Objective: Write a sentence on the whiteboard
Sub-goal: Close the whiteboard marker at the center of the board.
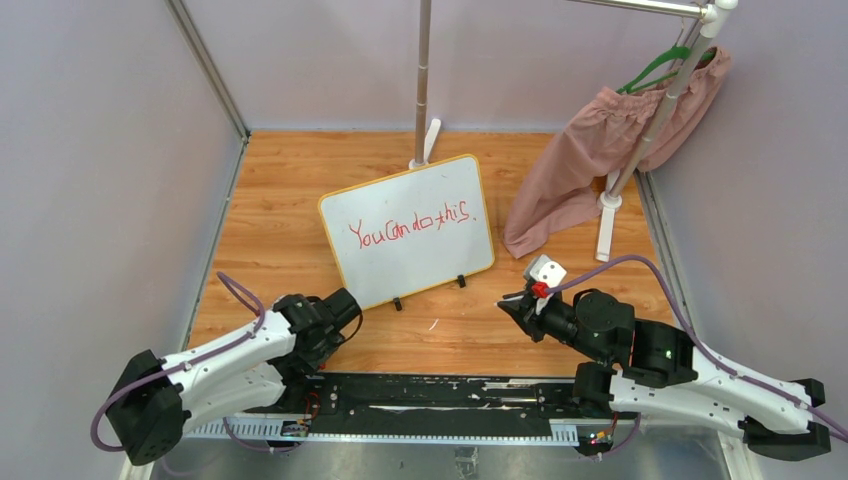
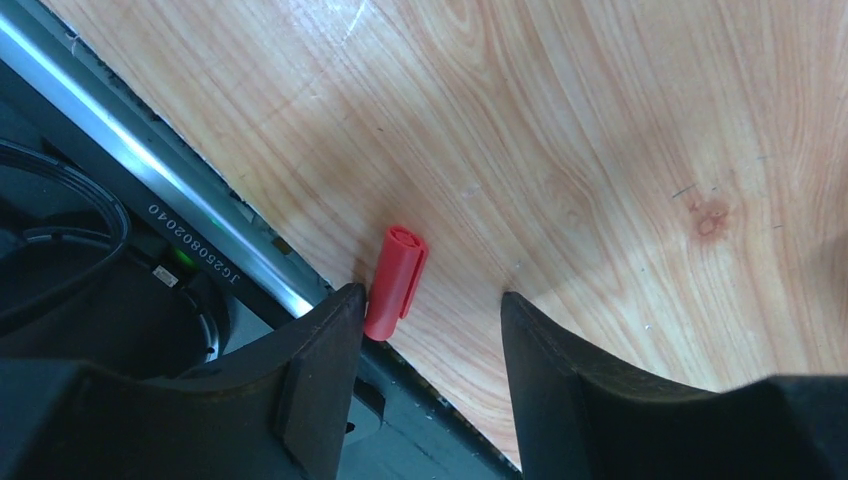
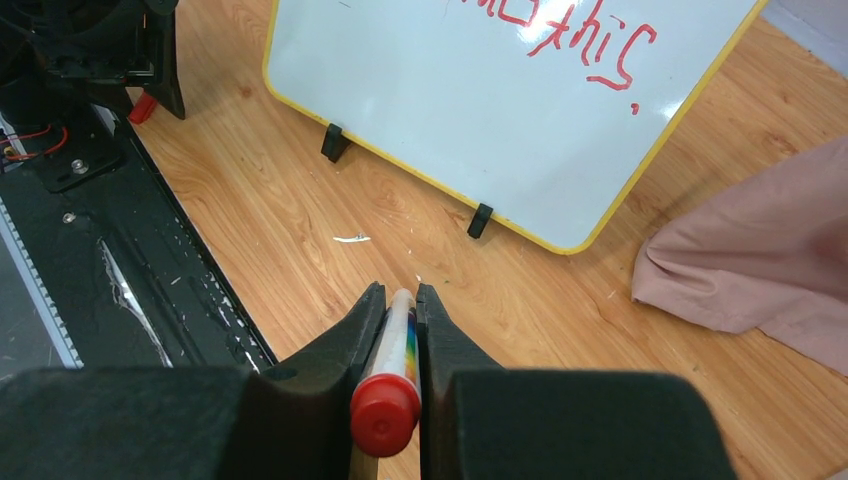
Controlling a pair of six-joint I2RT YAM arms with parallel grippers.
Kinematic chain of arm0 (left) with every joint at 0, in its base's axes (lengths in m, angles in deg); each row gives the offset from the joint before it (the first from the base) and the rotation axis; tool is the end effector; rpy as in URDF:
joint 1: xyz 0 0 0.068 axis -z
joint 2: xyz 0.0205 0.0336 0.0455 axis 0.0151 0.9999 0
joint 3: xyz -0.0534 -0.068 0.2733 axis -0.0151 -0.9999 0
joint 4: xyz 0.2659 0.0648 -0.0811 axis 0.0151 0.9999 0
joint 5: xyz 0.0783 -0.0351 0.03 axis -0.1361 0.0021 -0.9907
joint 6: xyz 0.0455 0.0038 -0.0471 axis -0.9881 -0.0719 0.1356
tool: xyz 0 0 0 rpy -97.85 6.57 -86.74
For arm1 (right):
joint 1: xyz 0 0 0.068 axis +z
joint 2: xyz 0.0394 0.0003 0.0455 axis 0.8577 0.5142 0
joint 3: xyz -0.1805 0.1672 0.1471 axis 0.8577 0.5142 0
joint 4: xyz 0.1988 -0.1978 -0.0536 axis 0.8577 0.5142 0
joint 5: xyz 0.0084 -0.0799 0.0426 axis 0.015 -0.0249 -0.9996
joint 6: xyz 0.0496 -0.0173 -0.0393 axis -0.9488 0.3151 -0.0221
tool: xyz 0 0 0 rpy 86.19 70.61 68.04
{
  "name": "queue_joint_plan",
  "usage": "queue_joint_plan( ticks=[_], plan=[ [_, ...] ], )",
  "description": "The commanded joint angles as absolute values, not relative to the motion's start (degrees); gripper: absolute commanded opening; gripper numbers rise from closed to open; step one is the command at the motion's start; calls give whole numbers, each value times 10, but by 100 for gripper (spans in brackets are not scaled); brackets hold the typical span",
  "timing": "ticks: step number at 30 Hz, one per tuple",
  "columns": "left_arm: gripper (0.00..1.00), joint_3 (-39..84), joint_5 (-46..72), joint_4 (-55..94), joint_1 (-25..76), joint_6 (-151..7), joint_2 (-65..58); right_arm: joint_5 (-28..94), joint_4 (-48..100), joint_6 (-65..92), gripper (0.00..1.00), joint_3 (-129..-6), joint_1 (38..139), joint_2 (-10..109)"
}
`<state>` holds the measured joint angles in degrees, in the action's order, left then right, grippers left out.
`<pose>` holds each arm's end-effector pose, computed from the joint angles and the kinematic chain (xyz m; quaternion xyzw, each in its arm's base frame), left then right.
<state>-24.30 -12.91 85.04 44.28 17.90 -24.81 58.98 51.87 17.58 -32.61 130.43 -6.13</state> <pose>0.0947 -0.0727 0.1378 -0.4670 0.8703 0.0635 0.1433 0.0587 0.1234 0.3384 -0.3471 0.6884 0.2789 0.5726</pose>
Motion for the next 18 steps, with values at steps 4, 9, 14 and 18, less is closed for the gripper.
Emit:
queue_joint_plan(
  ticks=[4, 9, 14, 18],
  plan=[
    [54, -297, -54, 827, 451, 200, -262, 607, 504, 187, 0, -328, 1305, -58],
    [62, -299, -65, 828, 451, 215, -265, 608, 505, 185, 0, -329, 1305, -55],
    [62, -287, -74, 830, 450, 230, -235, 610, 510, 185, 0, -329, 1305, -57],
    [49, -279, -83, 832, 450, 245, -213, 611, 513, 184, 0, -329, 1305, -62]
  ],
)
